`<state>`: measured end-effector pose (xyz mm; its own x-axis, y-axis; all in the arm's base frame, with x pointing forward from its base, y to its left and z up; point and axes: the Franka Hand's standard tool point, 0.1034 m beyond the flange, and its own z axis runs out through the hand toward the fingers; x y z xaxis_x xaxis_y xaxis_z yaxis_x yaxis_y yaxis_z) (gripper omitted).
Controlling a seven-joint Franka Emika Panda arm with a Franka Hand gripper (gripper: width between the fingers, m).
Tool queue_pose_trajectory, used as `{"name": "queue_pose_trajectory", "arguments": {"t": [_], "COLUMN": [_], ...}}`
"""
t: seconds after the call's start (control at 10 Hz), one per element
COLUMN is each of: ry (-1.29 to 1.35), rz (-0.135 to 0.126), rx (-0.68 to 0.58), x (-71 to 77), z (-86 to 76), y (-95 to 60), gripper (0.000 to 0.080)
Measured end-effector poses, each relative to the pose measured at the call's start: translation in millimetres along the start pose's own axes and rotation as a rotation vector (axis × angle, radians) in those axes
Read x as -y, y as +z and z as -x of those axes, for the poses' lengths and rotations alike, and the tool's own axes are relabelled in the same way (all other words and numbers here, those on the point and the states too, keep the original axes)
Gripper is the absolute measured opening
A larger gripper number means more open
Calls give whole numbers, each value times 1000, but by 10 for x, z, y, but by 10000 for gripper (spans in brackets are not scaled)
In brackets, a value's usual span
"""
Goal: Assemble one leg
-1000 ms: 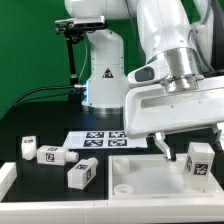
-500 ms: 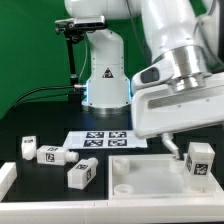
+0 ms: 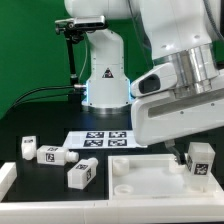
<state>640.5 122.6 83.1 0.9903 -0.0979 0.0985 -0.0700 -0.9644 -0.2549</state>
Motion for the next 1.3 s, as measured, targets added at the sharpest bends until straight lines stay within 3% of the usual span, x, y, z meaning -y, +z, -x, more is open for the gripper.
{"name": "queue_pose_trajectory", "arguments": {"t": [0.5,0.7,0.8,1.3], "ry": [7,-70,-79,-9], "rz": [-2,115,150,143], "rx": [48,40,23,32], "x": [-66,-164,-127,-147], "z": [2,-41,-60,-26], "y": [2,-18,-21,-1], "gripper": [649,649,649,639]}}
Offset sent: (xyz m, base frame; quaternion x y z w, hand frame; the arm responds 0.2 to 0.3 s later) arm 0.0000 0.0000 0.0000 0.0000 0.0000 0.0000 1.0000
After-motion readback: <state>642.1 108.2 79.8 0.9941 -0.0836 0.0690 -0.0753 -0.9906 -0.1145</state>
